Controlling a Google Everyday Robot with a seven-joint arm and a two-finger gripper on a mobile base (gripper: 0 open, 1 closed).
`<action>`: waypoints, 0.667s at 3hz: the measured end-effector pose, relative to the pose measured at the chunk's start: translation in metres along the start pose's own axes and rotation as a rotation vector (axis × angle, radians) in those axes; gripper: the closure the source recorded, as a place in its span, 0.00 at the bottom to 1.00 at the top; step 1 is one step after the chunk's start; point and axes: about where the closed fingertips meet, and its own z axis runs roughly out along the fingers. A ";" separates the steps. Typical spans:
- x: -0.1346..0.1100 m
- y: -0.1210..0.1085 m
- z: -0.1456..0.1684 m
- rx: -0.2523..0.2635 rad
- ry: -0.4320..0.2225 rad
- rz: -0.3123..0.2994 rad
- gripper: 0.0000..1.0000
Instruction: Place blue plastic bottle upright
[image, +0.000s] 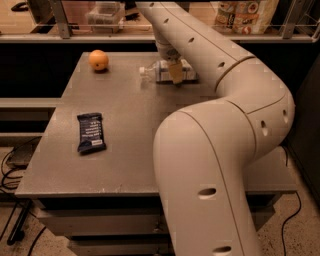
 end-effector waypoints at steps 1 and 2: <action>0.000 0.000 -0.002 0.000 0.000 0.000 0.88; 0.010 0.006 -0.027 0.026 -0.107 0.057 1.00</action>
Offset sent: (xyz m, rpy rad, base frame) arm -0.0495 -0.0255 0.0925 0.3913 -0.0404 -0.0553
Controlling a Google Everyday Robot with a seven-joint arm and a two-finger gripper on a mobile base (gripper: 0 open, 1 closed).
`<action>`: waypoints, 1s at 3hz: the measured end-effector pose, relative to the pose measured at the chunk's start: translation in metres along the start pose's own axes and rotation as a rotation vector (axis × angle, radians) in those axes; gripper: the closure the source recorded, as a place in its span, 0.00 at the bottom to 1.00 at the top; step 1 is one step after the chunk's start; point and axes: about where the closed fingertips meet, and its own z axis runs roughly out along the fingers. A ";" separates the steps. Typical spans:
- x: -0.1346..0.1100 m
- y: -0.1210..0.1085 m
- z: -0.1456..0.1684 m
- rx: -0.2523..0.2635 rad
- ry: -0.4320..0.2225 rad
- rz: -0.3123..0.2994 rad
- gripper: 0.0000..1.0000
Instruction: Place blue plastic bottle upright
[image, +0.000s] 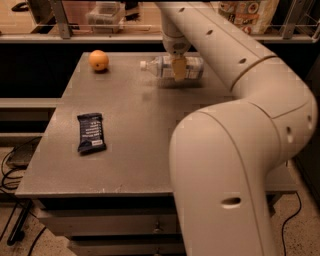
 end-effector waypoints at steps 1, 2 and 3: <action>0.012 0.010 -0.044 0.044 -0.166 0.066 1.00; 0.027 0.021 -0.080 0.083 -0.302 0.120 1.00; 0.041 0.033 -0.106 0.111 -0.452 0.182 1.00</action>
Offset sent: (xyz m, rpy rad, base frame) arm -0.0783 -0.0500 0.1178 0.5175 -0.0831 -0.0120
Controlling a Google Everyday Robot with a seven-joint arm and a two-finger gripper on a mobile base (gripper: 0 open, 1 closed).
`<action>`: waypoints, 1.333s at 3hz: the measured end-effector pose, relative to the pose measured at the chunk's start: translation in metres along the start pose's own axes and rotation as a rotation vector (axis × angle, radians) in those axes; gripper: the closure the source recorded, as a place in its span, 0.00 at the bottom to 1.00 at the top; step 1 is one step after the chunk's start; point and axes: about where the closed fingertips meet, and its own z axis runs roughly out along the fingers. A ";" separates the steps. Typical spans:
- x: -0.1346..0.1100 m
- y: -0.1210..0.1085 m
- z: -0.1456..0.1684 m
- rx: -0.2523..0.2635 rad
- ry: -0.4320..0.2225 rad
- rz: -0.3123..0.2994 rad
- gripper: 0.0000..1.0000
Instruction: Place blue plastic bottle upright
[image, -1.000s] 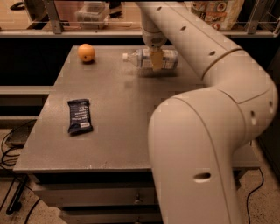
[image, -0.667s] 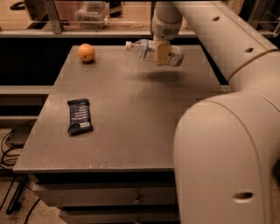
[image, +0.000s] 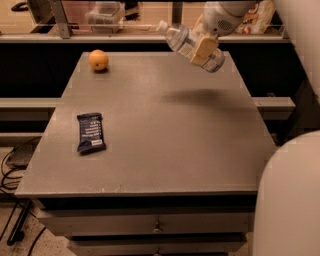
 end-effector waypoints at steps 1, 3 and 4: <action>0.012 0.009 -0.021 0.016 -0.130 0.092 1.00; 0.049 0.030 -0.032 -0.019 -0.355 0.332 1.00; 0.063 0.036 -0.032 -0.012 -0.452 0.422 1.00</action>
Offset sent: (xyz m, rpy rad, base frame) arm -0.0466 -0.0712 0.0041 0.5261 0.1329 -0.1389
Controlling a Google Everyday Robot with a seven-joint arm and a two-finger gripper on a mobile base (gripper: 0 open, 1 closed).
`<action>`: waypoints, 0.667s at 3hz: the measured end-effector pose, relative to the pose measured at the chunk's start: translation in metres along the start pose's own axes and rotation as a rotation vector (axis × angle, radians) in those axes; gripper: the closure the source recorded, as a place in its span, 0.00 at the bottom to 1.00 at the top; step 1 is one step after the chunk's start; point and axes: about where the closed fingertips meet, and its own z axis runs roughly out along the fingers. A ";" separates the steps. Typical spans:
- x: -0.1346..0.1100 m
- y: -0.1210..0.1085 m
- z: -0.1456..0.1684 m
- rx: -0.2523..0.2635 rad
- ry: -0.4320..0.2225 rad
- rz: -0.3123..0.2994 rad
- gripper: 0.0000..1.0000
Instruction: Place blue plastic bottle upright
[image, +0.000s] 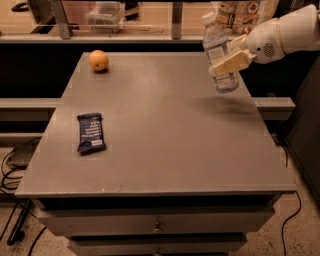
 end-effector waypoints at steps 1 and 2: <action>0.008 0.001 -0.002 0.047 -0.096 0.019 1.00; 0.013 0.003 0.007 0.101 -0.179 0.018 1.00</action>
Offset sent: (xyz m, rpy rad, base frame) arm -0.0028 -0.0036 -0.0240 0.2397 -0.1933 -0.1228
